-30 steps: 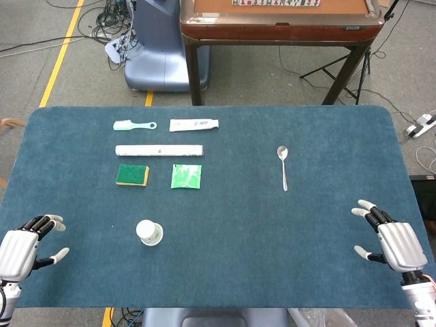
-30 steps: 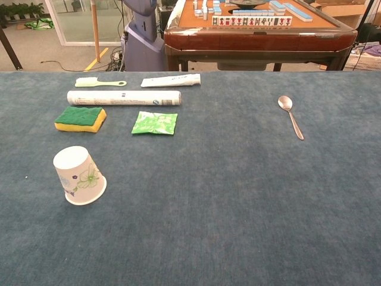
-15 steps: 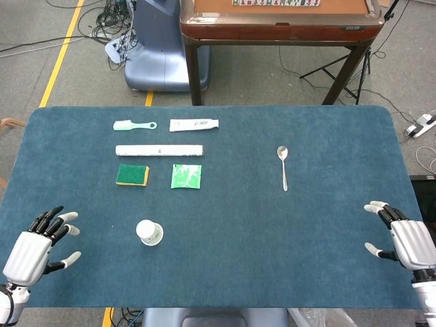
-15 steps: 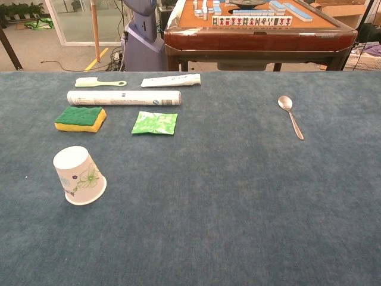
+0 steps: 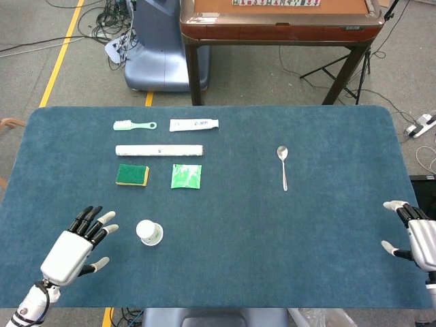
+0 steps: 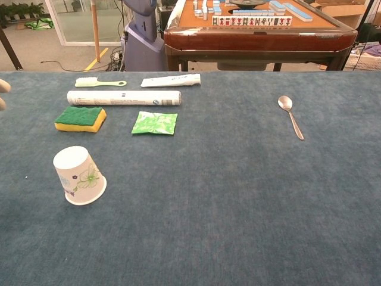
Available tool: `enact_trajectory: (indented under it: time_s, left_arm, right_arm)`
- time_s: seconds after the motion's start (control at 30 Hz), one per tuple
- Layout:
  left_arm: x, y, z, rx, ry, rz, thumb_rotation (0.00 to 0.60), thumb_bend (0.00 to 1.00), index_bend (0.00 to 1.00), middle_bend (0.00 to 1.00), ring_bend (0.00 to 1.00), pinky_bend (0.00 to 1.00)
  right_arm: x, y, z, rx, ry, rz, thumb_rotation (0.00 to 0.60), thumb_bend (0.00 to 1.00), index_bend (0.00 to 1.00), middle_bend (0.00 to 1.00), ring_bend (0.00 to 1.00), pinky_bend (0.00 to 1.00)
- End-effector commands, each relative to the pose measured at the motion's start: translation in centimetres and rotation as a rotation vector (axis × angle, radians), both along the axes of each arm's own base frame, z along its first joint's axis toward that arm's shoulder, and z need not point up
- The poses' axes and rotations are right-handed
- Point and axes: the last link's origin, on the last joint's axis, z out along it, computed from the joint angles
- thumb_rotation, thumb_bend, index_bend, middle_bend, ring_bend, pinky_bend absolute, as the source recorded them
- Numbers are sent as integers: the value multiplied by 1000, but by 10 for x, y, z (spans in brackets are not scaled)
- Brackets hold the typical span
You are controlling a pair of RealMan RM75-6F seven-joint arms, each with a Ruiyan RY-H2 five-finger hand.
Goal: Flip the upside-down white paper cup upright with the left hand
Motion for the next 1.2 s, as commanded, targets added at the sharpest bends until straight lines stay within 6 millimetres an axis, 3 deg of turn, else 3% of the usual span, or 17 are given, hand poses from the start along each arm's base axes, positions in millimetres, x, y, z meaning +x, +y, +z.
enact_trajectory:
  time_s: [0.03,0.47,0.8,1.2]
  left_arm:
    - [12,7,-11,-28,27,-14,600,113,260,142,13,49]
    - [33,30,-41,-81,139,-17,600,112,218,2,0,49]
    - [46,44,-57,-85,247,-13,600,112,207,0,0,49]
    - [51,55,-71,-91,310,-2,600,113,276,0,0,49]
  right_arm:
    - [1,1,4,-18,2,-2,600,0,265,258,269,575]
    - [0,4,18,-56,-23,-9,600,0,265,263,269,574]
    - [0,4,23,-65,-47,-7,600,0,265,274,269,574]
    - [-1,6,28,-72,-63,-8,600,0,265,283,269,575]
